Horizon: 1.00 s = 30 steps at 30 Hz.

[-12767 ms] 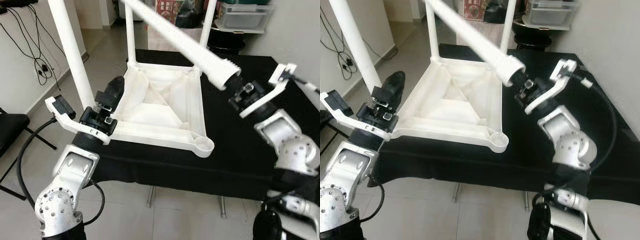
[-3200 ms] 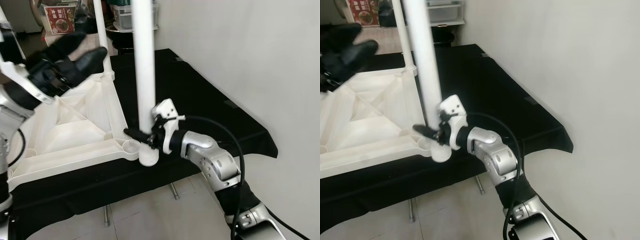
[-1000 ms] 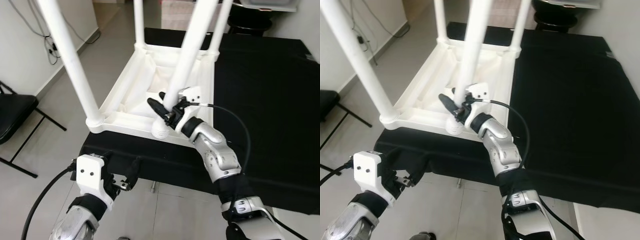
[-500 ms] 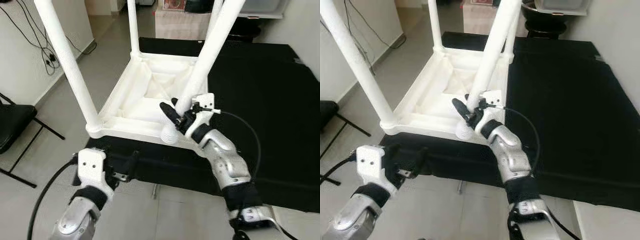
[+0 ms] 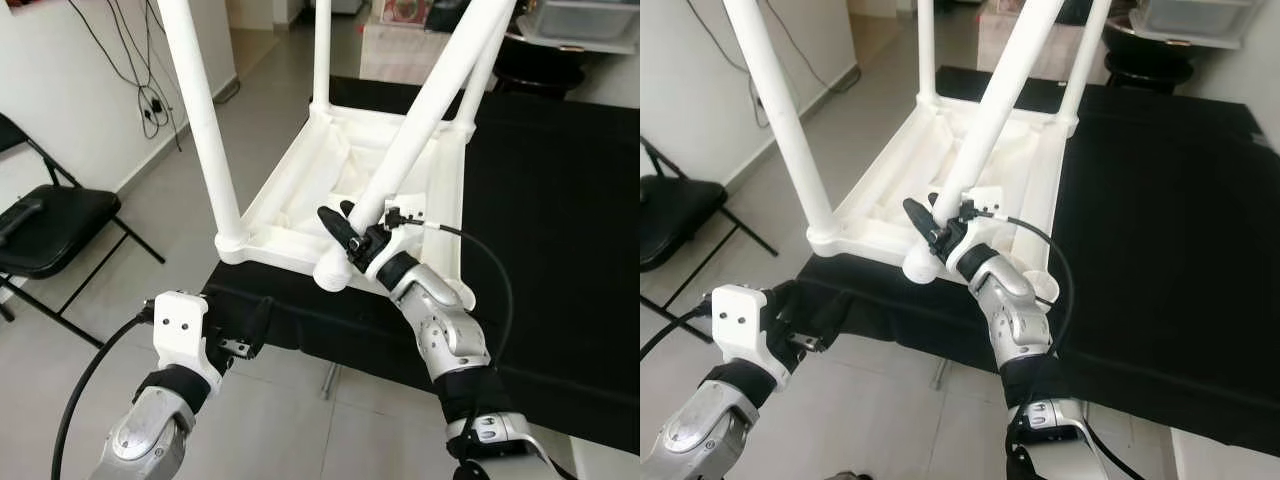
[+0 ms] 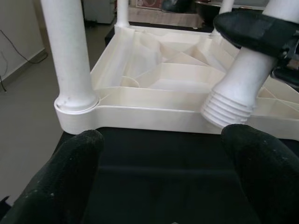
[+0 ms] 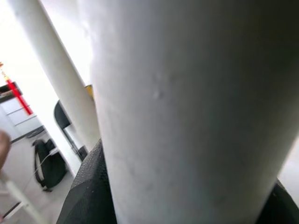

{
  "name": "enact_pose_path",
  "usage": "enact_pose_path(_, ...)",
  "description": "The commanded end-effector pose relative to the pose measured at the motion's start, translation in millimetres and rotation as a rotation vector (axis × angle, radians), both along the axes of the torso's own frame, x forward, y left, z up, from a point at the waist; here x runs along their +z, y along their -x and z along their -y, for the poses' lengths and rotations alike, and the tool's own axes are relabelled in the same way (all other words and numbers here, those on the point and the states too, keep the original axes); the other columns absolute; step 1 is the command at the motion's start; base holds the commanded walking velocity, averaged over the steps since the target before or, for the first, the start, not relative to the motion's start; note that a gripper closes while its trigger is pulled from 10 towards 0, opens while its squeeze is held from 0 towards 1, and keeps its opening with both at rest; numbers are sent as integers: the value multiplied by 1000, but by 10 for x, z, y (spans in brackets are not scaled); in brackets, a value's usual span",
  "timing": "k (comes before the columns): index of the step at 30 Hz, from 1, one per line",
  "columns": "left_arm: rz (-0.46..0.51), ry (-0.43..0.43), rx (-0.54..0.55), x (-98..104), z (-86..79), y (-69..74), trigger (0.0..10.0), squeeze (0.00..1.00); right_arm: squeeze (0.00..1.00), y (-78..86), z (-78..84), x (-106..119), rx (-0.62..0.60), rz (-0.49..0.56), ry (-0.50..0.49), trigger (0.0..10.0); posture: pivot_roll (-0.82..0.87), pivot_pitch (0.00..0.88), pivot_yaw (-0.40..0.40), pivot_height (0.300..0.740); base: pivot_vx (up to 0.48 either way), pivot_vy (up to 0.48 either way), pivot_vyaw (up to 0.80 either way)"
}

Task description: Building children table

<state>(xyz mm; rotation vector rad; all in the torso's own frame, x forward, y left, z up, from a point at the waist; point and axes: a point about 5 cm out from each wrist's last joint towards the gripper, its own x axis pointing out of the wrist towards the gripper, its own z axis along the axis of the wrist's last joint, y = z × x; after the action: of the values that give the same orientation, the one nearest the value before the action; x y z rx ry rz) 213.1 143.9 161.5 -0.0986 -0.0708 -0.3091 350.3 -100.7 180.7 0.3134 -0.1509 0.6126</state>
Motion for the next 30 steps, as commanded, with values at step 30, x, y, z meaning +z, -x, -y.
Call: enact_pose_path(30,-14,22,-165,-19,117,36,10000,0,0,-228,-13,373,15,161,439,10000,28,99,-53,740,0,-81,0)
